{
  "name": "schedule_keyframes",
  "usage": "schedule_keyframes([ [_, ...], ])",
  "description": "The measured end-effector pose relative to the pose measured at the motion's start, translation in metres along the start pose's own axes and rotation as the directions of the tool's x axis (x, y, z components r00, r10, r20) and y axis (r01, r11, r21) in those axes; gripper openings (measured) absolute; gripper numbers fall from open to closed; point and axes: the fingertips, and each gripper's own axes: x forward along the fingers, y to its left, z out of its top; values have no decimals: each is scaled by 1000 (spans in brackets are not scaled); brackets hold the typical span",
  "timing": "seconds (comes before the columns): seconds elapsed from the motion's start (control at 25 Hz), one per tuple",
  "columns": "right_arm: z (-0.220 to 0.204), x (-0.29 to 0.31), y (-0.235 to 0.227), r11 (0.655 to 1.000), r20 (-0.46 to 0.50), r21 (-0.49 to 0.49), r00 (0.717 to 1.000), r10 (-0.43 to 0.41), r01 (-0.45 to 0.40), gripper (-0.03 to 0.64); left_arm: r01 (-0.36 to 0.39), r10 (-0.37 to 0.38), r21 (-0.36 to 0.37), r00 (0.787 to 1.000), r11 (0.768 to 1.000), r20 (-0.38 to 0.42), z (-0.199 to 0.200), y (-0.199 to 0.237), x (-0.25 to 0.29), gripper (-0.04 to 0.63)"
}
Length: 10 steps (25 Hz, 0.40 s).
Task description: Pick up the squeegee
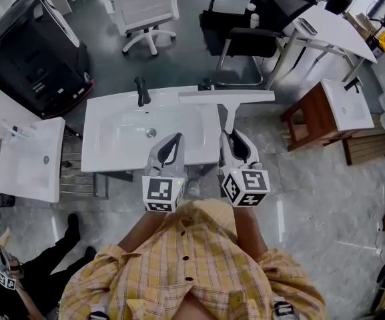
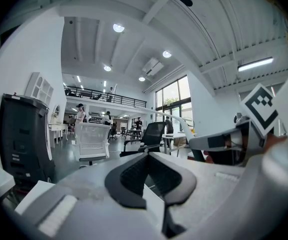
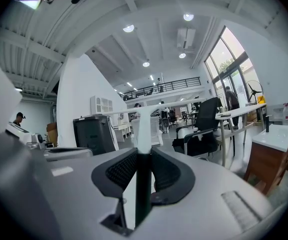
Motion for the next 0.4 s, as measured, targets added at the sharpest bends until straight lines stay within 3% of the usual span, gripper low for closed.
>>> schedule_keyframes([
  [0.4, 2, 5, -3, 1000, 9, 2, 1000, -10, 10, 86, 6, -6, 10, 1000, 1000, -13, -4, 4, 6, 0],
])
